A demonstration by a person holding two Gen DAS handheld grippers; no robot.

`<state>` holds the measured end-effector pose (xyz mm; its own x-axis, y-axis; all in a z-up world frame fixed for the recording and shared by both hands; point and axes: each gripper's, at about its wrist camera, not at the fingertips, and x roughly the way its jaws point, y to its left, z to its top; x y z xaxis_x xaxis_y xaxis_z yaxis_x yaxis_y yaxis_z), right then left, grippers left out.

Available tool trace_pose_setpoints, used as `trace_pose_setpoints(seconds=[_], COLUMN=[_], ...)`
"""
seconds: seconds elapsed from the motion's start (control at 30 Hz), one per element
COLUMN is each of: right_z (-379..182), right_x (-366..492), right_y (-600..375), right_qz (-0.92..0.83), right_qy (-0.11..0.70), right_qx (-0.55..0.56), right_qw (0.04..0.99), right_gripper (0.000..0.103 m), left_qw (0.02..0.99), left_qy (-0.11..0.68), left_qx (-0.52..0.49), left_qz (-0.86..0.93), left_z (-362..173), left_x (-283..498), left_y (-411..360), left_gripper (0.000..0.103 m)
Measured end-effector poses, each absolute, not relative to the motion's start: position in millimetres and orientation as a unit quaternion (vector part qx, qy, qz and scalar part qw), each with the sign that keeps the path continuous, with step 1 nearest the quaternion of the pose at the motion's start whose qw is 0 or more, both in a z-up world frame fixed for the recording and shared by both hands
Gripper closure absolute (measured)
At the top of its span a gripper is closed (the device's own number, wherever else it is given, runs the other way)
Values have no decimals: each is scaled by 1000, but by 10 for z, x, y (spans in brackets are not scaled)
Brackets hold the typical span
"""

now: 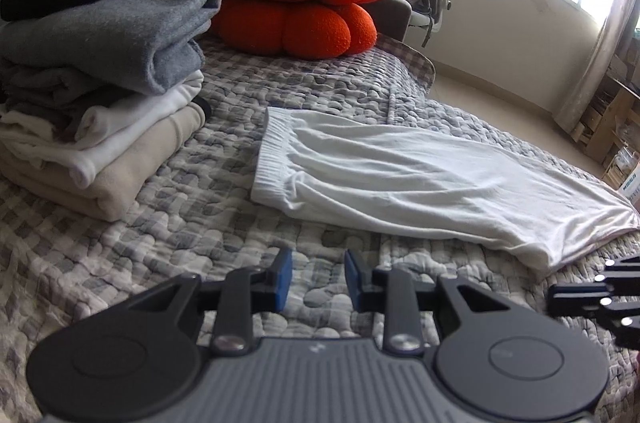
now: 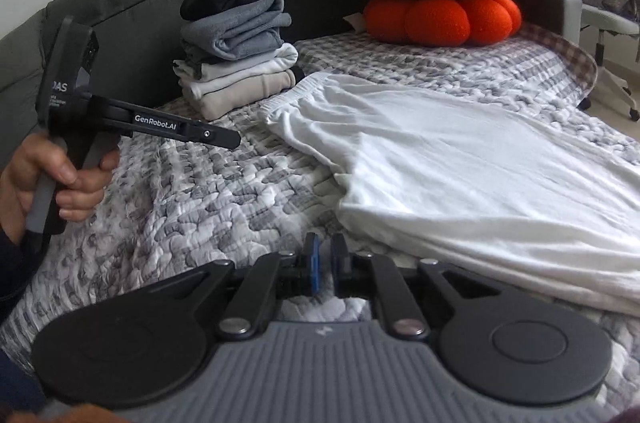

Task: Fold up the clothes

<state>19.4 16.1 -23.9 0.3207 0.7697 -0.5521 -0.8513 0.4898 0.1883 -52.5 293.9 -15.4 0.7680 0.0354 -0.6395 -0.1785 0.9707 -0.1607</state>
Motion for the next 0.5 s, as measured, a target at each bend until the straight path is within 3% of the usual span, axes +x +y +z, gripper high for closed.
trace_pose_setpoints(seconds=[0.2,0.33,0.5], right_z=[-53,-63,-277], right_x=[307,701,772], right_y=[-214,-377,-357], right_qz=[445,365,343], right_qy=[268,307,345], right_qx=[-23,44,27], right_qw=[854,878,873], right_gripper=[88,86,88], left_qw=[939,943,947], left_qy=[327,320,309], left_qx=[-102,-95,-64], left_qz=[26,-18,-56], left_z=[-78,23,119], left_x=[-539,-465,-251], left_y=[2767,2435,1936], left_gripper=[72,61,56])
